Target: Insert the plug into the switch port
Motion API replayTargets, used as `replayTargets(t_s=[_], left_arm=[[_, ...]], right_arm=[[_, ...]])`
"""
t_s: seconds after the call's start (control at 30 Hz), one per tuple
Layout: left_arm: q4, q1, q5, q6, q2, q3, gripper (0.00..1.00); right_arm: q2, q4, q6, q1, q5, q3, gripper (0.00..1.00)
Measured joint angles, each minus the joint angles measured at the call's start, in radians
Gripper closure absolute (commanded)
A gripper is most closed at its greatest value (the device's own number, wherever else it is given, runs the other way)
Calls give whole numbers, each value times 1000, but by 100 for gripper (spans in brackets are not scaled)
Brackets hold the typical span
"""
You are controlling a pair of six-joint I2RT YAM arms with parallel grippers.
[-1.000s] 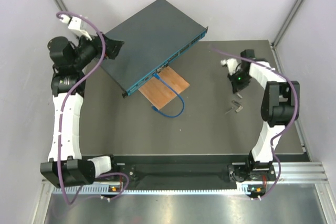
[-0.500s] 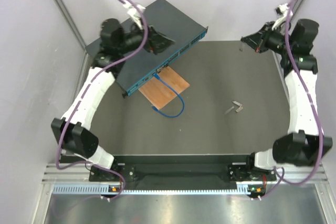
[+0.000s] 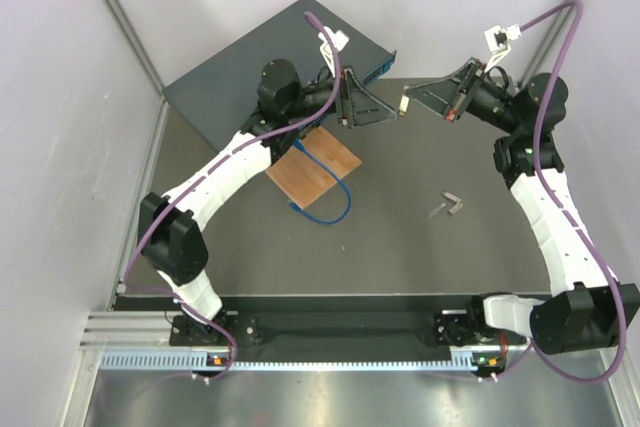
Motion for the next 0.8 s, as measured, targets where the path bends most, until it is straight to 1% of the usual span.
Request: replayTargets(t_s=[0.17, 0.4, 0.43, 0.5, 0.53, 0.63, 0.67, 0.73, 0.77, 0.8], left_arm=[[90, -14, 14, -58, 0, -40, 46], [150, -20, 16, -102, 0, -53, 54], [155, -21, 16, -105, 0, -53, 58], [164, -25, 16, -109, 0, -53, 62], [169, -27, 16, -111, 0, -53, 67], [179, -31, 16, -119, 0, -53, 71], [183, -32, 16, -120, 0, -53, 75], [189, -35, 15, -126, 0, -53, 81], [194, -36, 15, -127, 0, -53, 93], [198, -38, 18, -128, 0, -53, 100]], right_arm=[[-13, 84, 75, 11, -2, -27, 100], [-13, 113, 114, 30, -2, -48, 100], [-13, 116, 117, 32, -2, -51, 100], [-13, 121, 124, 38, -2, -53, 100], [-13, 124, 128, 40, -2, -53, 100], [-13, 137, 135, 48, -2, -53, 100], [-13, 141, 140, 49, -2, -53, 100], [-13, 150, 148, 50, -2, -53, 100], [-13, 153, 150, 50, -2, -54, 100], [-13, 153, 152, 50, 1, -54, 100]])
